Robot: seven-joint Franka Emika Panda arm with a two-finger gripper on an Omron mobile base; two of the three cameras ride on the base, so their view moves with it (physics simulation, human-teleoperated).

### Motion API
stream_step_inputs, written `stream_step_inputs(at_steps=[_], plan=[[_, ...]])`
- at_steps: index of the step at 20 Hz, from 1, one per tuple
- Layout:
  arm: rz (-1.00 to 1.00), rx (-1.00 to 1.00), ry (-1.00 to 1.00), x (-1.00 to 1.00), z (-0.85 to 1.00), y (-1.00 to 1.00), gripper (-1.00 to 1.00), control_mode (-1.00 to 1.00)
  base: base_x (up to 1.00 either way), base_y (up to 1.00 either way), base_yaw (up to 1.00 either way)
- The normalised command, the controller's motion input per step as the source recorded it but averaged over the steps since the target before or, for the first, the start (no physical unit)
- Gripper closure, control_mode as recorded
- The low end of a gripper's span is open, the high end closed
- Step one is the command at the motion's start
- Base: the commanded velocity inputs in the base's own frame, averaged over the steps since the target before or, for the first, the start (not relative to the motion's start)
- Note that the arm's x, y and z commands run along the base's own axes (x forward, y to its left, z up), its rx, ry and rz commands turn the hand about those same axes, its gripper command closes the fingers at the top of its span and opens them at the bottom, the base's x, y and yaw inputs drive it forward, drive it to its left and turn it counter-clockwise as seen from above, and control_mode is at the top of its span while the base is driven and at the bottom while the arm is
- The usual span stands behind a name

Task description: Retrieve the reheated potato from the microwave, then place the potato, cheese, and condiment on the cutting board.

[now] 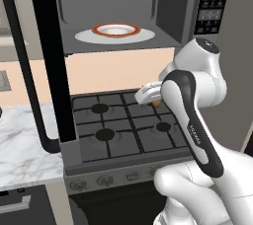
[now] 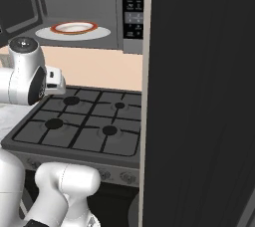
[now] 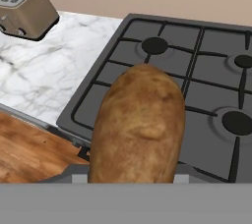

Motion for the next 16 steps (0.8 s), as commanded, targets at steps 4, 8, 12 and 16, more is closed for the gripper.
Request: stream_step_inputs(at_steps=[4, 8, 12, 16], plan=[[0.0, 0.0, 0.0, 0.0, 0.0, 0.0, 1.0, -1.0, 0.0, 0.0, 0.0], [0.0, 0.0, -0.01, -0.18, -0.01, 0.0, 1.0, -1.0, 0.0, 0.0, 0.0], [0.0, 0.02, -0.1, -0.46, -0.03, 0.0, 1.0, -1.0, 0.0, 0.0, 0.0], [0.0, 0.04, -0.14, -0.55, -0.04, 0.0, 1.0, -1.0, 0.0, 0.0, 0.0]])
